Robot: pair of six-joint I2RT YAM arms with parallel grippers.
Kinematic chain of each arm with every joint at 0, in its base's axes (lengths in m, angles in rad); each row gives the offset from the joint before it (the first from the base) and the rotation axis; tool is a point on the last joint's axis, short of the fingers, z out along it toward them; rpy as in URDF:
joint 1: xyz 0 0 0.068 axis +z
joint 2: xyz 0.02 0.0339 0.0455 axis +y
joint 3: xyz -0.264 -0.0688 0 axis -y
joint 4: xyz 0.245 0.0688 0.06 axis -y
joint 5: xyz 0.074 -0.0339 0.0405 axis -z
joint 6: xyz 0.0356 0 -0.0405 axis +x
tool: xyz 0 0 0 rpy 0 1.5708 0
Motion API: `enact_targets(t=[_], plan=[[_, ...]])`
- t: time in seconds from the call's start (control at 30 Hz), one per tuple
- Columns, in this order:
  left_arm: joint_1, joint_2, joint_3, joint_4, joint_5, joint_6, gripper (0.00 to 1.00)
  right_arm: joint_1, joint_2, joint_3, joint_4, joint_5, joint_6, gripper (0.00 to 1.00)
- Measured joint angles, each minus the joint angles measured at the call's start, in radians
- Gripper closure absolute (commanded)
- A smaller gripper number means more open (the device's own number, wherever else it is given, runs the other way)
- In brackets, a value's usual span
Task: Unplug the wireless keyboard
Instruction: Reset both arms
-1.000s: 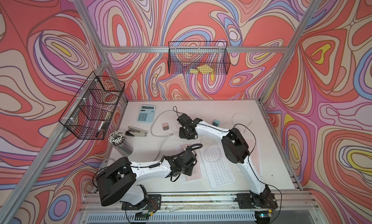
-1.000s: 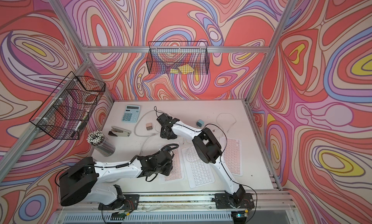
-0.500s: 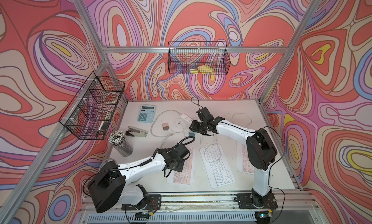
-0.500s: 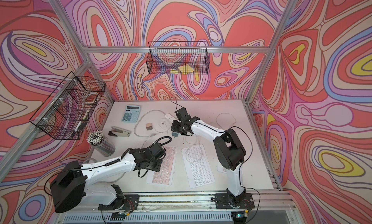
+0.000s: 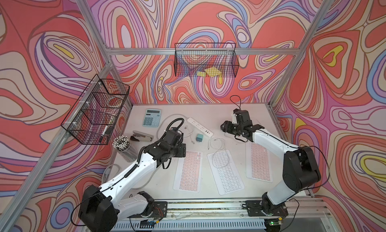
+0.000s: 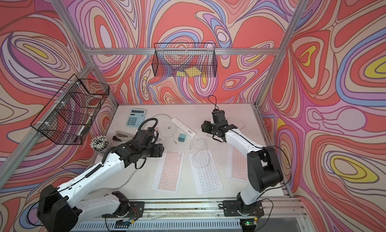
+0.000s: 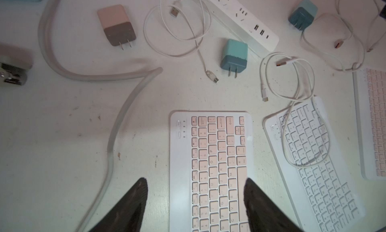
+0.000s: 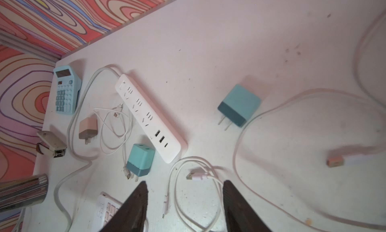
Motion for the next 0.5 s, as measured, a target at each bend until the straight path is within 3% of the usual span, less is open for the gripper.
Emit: enact_targets(t=[0.17, 0.27, 0.5], plan=[[0.114, -0.018, -0.003, 0.100, -0.031, 0.070, 0.06, -0.067, -0.061, -0.065, 0.079, 0.108, -0.103, 0.20], [0.231, -0.040, -0.047, 0.223, -0.032, 0.083, 0.01, -0.108, -0.097, -0.143, 0.153, 0.185, -0.135, 0.02], [0.407, -0.023, -0.209, 0.467, -0.131, 0.111, 0.01, -0.151, -0.141, -0.312, 0.323, 0.348, -0.184, 0.02]])
